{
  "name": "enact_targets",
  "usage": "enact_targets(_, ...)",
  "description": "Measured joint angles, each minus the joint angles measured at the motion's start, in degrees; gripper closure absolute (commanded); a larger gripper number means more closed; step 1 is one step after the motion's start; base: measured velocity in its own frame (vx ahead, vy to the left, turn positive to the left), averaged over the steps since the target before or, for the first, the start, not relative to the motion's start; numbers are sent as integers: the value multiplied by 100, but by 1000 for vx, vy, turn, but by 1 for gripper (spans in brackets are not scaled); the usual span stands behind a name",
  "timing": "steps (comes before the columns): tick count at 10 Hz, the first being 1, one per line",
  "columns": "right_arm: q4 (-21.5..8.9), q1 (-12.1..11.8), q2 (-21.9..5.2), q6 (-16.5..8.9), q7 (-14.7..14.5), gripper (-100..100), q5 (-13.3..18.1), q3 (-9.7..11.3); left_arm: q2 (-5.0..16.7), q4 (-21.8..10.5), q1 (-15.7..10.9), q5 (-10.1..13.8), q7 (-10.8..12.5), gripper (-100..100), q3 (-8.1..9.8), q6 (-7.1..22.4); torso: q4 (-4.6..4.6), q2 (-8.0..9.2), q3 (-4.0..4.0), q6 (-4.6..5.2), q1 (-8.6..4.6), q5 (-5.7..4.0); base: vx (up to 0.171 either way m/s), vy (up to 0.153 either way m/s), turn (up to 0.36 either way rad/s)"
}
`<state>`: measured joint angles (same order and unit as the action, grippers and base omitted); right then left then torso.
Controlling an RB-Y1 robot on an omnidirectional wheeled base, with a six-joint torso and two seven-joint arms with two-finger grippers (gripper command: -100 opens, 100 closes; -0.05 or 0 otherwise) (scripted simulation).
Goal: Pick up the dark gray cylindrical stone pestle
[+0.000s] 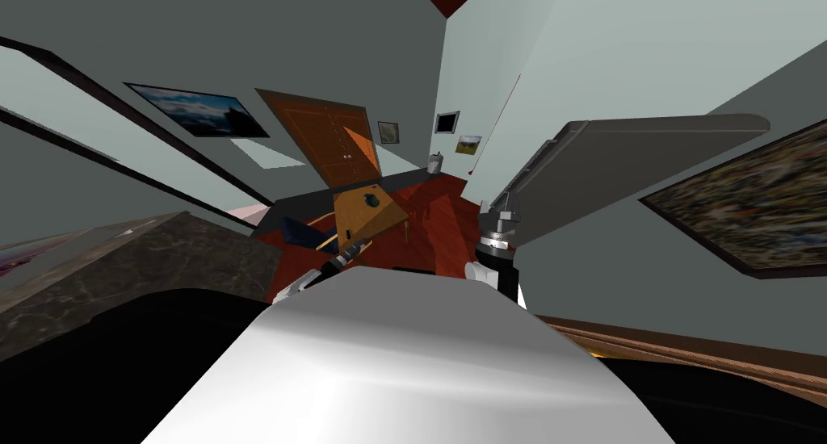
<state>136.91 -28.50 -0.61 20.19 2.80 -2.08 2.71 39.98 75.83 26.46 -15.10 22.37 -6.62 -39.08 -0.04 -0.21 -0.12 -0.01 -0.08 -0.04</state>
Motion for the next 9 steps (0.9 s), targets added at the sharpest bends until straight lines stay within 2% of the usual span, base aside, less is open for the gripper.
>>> enact_targets(1, 0, 0, 0, 0, 0, 0, 0, 0, -3, -152, -15, -11, 5, -100, -9, -40, 1, 7, 3, -1, 5, 1, 60, -16, -145)
enact_targets(4, 0, 0, 0, 0, 0, 0, 0, 0, 190, -769, -28, -146, 186, -100, -153, -92, -2, -11, -6, 2, 2, 1, 83, -18, -91)
enact_targets(5, 0, 0, 0, 0, 0, 0, 0, 0, 245, -845, -7, -178, 253, -100, -189, -32, -3, -12, -7, 0, 3, 0, 108, -6, -146)
enact_targets(7, 0, 0, 0, 0, 0, 0, 0, 0, 346, -1254, -48, -263, 380, -100, -292, -12, -3, -10, -6, -1, 11, 2, 83, 12, -100)
enact_targets(8, 0, 0, 0, 0, 0, 0, 0, 0, 470, -1308, 59, -300, 479, -100, -332, 48, -2, -12, -6, 1, 14, 2, 79, 16, -74)
enact_targets(9, 0, 0, 0, 0, 0, 0, 0, -1, 488, -1547, -7, -333, 530, -100, -378, 39, -2, -9, -6, 0, 14, 4, 90, 5, -156)
